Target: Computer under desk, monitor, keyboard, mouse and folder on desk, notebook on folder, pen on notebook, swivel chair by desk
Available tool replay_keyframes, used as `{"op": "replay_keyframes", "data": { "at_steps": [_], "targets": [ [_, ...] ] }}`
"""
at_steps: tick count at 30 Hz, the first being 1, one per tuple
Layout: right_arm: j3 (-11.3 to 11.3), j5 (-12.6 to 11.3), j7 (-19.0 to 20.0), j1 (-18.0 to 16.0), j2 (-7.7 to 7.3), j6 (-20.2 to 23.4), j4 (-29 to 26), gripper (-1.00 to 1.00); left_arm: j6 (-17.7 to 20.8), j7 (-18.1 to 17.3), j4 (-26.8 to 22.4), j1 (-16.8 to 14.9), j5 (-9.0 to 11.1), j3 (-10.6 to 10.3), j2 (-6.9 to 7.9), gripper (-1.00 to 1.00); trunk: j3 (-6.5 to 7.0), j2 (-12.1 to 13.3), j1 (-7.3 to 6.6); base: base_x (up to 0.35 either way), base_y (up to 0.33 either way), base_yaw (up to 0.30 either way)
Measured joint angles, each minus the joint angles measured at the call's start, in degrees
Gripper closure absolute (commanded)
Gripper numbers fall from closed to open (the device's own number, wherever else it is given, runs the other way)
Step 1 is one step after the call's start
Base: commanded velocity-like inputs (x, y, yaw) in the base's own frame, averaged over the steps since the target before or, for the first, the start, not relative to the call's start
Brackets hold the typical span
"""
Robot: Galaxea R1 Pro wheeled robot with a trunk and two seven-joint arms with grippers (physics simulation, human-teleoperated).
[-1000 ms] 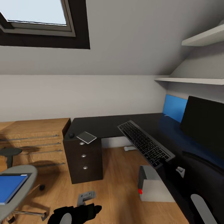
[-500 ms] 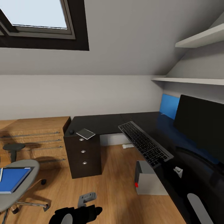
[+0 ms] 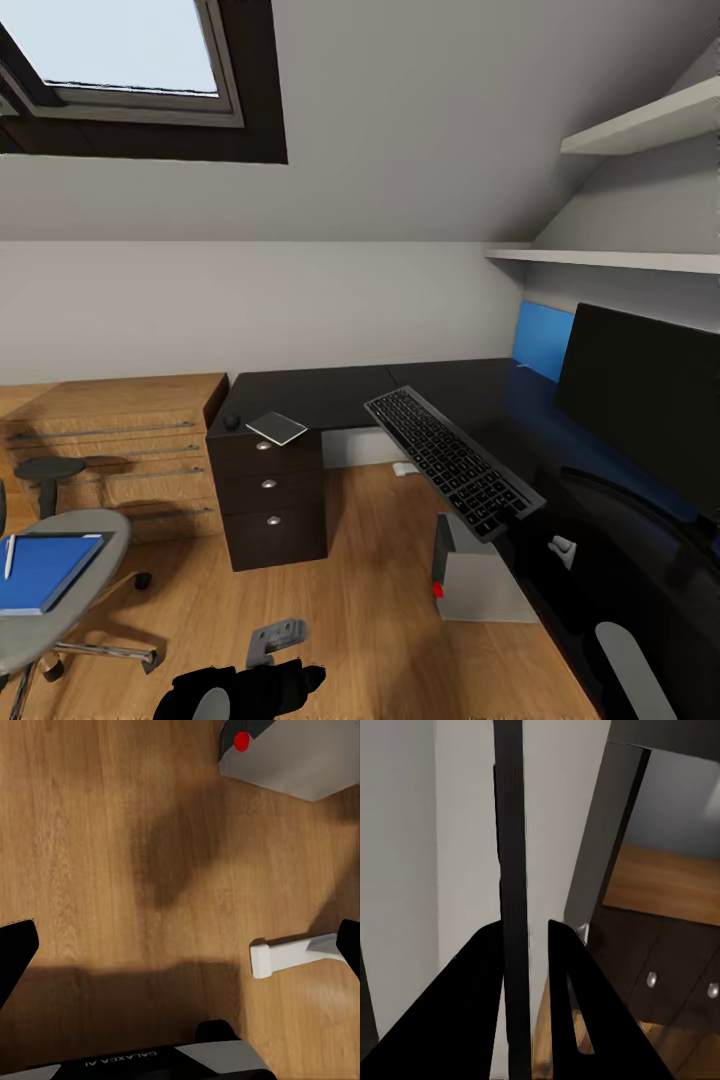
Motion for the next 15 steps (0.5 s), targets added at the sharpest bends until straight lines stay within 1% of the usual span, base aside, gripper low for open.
{"op": "replay_keyframes", "data": {
  "at_steps": [3, 6, 10, 15],
  "targets": [
    [-0.05, 0.02, 0.48, 0.0, 0.01, 0.03, 0.0, 1.0, 0.0, 0.0, 0.0, 0.0, 0.0, 0.03, 0.02, -1.0, 0.0, 0.0, 0.01, -0.287, -0.021, 0.0],
    [-0.09, 0.06, 0.94, 0.0, 0.06, -0.01, 0.02, 1.0, -0.01, -0.01, 0.0, -0.01, 0.0, 0.04, 0.03, -1.0, 0.0, 0.0, 0.01, -0.303, -0.123, 0.0],
    [-0.1, 0.11, 1.56, 0.0, 0.04, 0.0, 0.06, 1.0, -0.01, -0.01, 0.01, 0.01, 0.0, 0.05, 0.03, -1.0, 0.0, 0.0, 0.01, -0.27, -0.212, 0.0],
    [-0.1, 0.18, 2.22, 0.0, 0.14, -0.11, 0.13, 1.0, -0.02, -0.01, 0.01, 0.02, 0.01, 0.05, 0.06, -1.0, 0.0, 0.0, 0.0, -0.231, -0.264, 0.0]
  ]
}}
